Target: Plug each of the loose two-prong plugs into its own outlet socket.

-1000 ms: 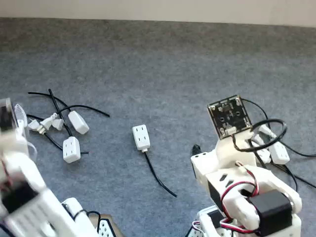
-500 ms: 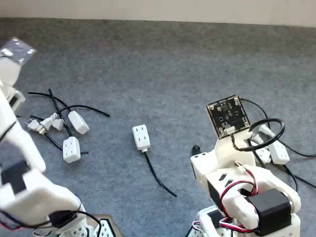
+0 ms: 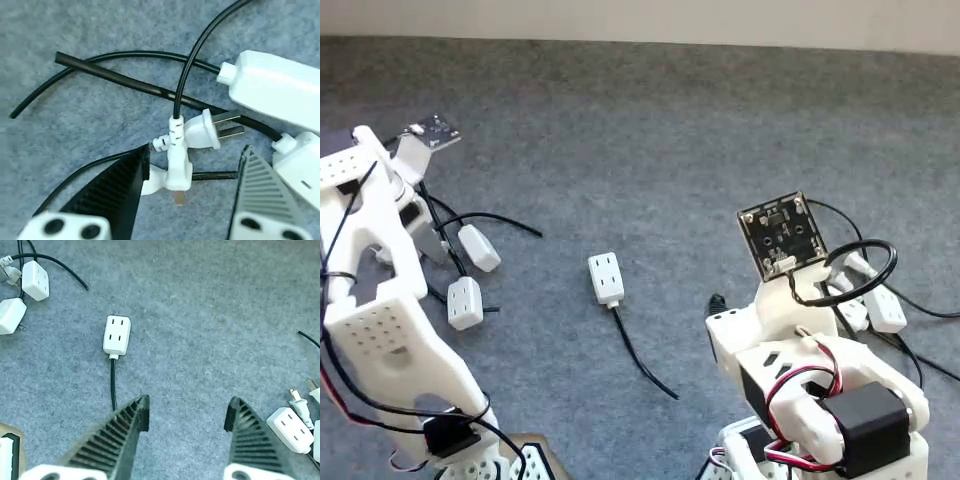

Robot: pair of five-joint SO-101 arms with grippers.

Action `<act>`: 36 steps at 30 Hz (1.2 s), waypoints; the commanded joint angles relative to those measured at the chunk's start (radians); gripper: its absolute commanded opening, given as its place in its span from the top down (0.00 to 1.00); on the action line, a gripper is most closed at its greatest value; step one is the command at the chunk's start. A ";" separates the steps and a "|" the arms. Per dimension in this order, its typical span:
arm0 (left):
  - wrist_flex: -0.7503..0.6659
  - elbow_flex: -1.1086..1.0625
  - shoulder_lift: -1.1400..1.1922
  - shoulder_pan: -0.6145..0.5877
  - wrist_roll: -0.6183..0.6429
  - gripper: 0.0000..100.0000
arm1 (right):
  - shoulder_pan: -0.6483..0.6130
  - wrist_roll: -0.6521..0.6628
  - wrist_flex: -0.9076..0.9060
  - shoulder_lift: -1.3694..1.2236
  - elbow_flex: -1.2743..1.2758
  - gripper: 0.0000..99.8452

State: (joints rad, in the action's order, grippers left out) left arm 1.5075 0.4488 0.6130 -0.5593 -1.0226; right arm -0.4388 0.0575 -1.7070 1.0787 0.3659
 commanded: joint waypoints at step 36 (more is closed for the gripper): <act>-0.066 0.031 0.044 -0.018 -0.006 0.94 | 0.015 0.006 0.016 0.004 -0.001 0.76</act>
State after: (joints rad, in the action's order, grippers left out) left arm 1.4492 0.4488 0.6667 -0.6007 -1.0257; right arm -0.4388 0.0575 -1.7070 1.0787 0.3675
